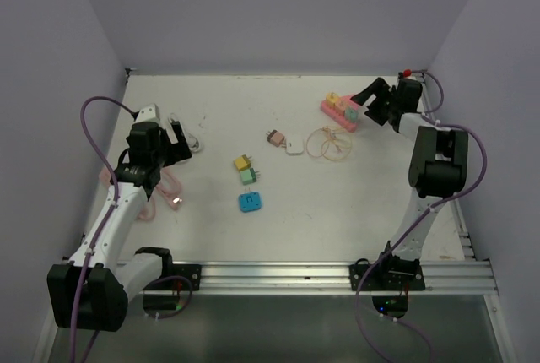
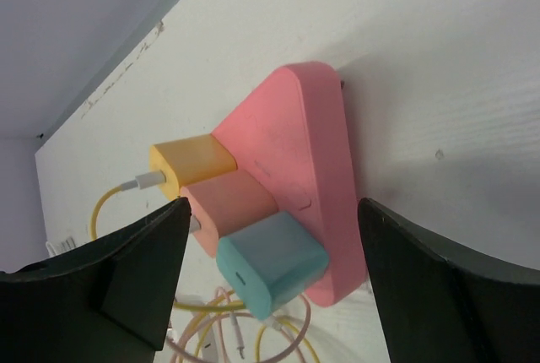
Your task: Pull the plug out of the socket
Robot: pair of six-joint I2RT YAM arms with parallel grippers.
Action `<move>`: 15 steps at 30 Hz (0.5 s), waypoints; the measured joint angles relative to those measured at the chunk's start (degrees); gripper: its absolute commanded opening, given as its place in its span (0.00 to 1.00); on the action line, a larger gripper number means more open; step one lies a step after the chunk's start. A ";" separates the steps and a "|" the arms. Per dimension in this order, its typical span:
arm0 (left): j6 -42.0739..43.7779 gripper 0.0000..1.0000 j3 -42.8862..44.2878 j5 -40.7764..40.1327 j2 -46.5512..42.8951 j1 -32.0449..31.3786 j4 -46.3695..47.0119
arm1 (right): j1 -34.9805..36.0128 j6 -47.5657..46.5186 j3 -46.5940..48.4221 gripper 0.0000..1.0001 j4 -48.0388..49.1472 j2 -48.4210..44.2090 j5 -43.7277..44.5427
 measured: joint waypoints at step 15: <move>0.02 1.00 0.00 0.04 0.63 0.00 0.02 | -1.99 -4.76 18.97 0.73 -3.58 18.05 -14.67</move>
